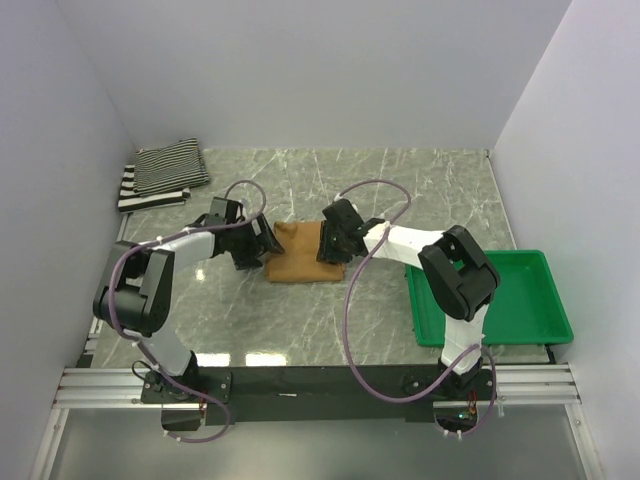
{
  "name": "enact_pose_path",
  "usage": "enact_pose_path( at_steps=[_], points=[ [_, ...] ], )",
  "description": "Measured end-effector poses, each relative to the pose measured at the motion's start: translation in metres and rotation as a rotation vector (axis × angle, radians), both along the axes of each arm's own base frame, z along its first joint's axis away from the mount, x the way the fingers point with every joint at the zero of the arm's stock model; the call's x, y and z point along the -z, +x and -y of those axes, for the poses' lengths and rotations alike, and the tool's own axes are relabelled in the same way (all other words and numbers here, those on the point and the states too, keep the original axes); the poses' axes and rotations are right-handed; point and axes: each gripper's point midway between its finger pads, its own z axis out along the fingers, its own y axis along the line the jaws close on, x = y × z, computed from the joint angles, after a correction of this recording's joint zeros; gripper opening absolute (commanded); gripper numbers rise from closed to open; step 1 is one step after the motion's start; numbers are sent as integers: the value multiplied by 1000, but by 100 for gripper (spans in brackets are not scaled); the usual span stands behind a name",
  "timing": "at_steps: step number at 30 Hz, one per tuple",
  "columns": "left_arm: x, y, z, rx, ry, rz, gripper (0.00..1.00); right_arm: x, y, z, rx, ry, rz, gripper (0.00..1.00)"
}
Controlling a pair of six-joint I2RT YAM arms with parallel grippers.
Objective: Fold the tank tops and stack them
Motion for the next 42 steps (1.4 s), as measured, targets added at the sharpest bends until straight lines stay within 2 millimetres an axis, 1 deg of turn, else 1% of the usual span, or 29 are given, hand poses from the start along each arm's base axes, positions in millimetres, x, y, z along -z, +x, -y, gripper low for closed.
enact_pose_path(
  at_steps=[5,11,12,14,15,16,17,18,19,24,27,30,35,37,39,42],
  points=[
    [3,10,11,18,9,7,78,-2,7,1,1,50,-2,46],
    [9,18,21,27,44,19,62,-3,12,3,-3,87,-11,45],
    [9,19,24,30,51,22,56,-3,13,4,-3,89,-11,45],
    [11,22,27,30,65,24,48,-3,13,4,-8,90,-11,45],
    [12,22,28,29,71,25,40,-4,13,4,-11,90,-11,45],
    [14,23,28,26,84,23,34,-4,13,4,-14,90,-10,45],
    [16,23,27,24,97,20,26,-4,13,4,-17,89,-10,46],
    [17,23,27,22,102,16,10,-4,12,4,-20,88,-10,46],
    [18,24,26,21,114,11,1,-4,12,4,-22,87,-11,46],
    [15,34,21,27,209,20,0,-9,13,4,-26,77,-13,49],
    [13,49,10,18,317,36,1,-22,12,8,-25,67,-3,50],
    [11,73,-8,-10,446,67,1,-49,12,11,-26,74,31,50],
    [6,116,-40,-60,654,111,1,-114,16,11,-26,145,152,50],
    [3,133,-50,-74,713,130,1,-135,15,12,-28,173,192,50],
    [-1,149,-59,-86,766,143,0,-146,13,12,-33,189,211,50],
    [-13,174,-74,-107,830,179,1,-150,11,12,-43,193,215,50]
  ],
)
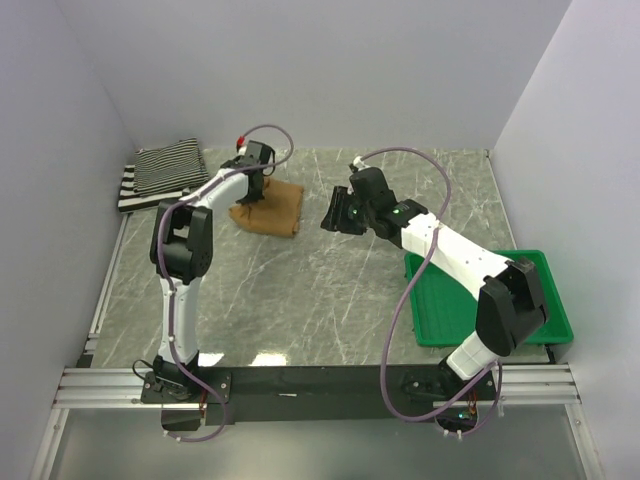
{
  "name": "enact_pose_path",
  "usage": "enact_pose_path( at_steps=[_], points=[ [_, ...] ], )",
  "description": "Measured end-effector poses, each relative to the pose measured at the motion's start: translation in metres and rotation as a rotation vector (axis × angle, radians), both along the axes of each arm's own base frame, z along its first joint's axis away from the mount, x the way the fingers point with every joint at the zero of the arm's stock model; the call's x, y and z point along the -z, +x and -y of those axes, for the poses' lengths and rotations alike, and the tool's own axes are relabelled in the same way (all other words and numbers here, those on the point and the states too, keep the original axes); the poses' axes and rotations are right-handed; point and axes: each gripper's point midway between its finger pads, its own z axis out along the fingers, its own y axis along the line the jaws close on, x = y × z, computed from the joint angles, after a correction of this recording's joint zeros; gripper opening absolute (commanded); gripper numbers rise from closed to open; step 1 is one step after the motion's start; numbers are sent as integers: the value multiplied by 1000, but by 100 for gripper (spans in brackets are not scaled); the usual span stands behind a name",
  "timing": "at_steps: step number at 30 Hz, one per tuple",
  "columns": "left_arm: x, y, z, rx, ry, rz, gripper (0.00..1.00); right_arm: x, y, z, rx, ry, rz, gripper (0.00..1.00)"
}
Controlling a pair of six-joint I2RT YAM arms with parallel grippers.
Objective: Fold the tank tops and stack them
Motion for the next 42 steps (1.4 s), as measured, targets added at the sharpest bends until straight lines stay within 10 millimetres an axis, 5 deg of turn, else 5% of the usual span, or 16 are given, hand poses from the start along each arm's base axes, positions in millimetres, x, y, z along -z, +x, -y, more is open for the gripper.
enact_pose_path(
  at_steps=[15,26,35,42],
  points=[
    [-107,101,-64,-45,124,266,0,-14,-2,-17,-78,54,-10,50],
    [-103,129,-112,-47,126,302,0,-12,15,-34,-103,63,-19,50],
    [-125,144,-148,-57,97,383,0,-17,23,-42,-114,76,-12,50],
    [-115,143,-190,-98,-78,414,0,-5,26,-44,-117,62,-33,50]
  ],
)
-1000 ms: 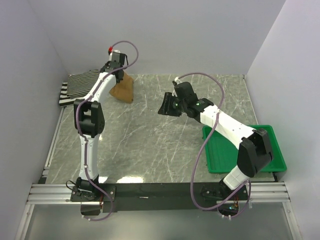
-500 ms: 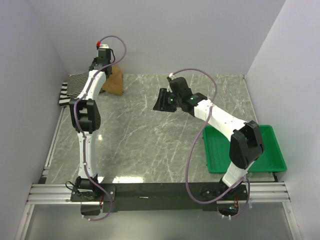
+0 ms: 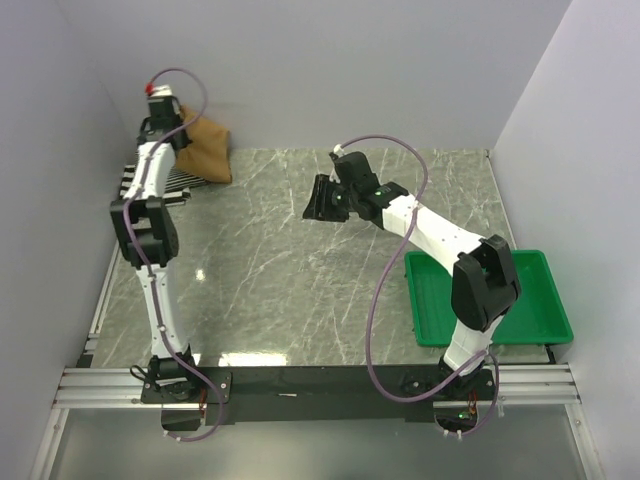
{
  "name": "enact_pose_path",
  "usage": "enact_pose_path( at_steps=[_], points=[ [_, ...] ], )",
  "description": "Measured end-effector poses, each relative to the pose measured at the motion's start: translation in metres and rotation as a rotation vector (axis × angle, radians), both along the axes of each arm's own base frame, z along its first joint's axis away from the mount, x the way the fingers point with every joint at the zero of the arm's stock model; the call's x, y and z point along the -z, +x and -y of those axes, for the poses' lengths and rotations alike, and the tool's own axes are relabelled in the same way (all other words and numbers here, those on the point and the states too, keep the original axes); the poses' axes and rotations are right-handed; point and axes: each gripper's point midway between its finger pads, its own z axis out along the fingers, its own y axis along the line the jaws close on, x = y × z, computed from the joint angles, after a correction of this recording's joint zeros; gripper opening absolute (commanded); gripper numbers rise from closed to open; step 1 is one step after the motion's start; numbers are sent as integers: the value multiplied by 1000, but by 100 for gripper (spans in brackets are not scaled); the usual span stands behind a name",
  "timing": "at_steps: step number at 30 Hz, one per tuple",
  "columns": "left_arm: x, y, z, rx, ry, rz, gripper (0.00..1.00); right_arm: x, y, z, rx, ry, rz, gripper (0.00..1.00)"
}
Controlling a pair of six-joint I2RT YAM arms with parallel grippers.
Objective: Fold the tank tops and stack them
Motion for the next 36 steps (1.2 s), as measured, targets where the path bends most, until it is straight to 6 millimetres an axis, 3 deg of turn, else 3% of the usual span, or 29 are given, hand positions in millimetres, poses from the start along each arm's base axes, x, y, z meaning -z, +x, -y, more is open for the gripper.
enact_pose_path(
  at_steps=[7,10,12,13,16,20,24,28,32,34,36],
  points=[
    [37,-31,-91,-176,-251,10,0,7,1,0,-5,-13,-7,50],
    [45,-41,-116,-248,-303,13,8,12,1,0,-8,-20,-13,50],
    [47,-41,-119,-269,-330,21,26,17,2,0,-8,-28,-18,50],
    [48,-40,-117,-275,-344,26,38,19,1,0,-8,-32,-23,50],
    [56,-39,-107,-282,-380,39,56,25,1,2,-3,-44,-30,50],
    [64,-47,-96,-301,-420,25,70,32,1,6,10,-63,-34,51],
    [34,-59,-91,-349,-434,61,74,36,1,13,34,-86,-30,52],
    [-28,-94,-80,-411,-433,149,77,27,-4,25,65,-100,-4,54],
    [-100,-140,-32,-364,-455,280,77,-12,-13,44,113,-72,77,57],
    [-120,-163,10,-289,-465,315,77,-34,-21,59,145,-54,128,59],
    [-125,-184,61,-188,-479,310,77,-56,-30,75,182,-35,184,61]
  ],
)
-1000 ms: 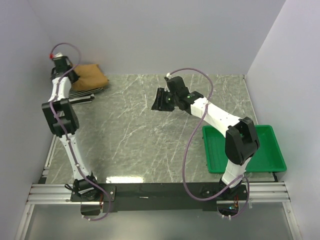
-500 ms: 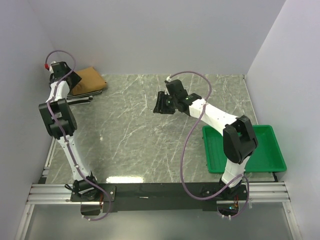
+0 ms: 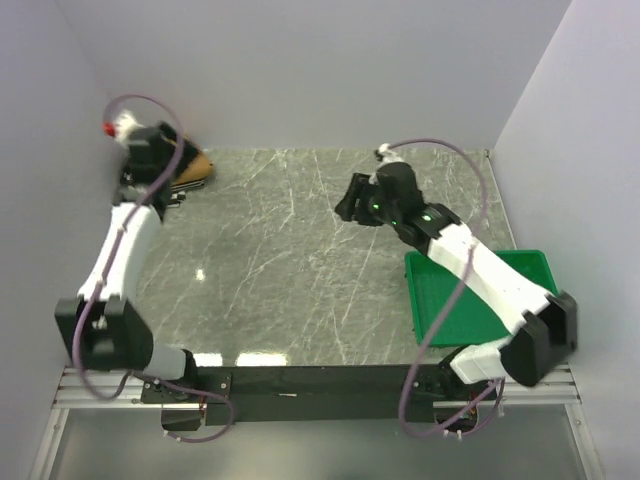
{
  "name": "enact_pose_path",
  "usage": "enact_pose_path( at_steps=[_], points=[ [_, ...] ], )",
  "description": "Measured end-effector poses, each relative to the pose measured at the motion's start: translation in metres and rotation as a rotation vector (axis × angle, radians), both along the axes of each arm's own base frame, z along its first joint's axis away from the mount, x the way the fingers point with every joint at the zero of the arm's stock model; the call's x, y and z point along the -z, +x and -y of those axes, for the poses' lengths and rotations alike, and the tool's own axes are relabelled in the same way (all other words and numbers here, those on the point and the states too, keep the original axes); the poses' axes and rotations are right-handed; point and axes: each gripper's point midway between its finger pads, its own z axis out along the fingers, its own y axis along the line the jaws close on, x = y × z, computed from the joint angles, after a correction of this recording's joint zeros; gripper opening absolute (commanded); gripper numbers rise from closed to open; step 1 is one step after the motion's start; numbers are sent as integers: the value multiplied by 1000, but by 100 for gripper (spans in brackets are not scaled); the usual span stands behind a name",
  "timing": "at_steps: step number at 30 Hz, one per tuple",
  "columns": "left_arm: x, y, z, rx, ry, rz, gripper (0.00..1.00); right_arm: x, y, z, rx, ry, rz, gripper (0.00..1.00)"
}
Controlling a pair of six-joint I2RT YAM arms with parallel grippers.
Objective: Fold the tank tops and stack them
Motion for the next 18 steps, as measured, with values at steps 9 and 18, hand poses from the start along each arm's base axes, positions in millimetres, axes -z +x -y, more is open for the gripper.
enact_pose_path(
  at_steps=[9,18],
  points=[
    [67,-146,212,583,29,-75,75,-26,-61,71,154,59,150,69],
    [88,-221,283,828,96,-94,75,15,-99,119,297,78,170,84]
  ],
)
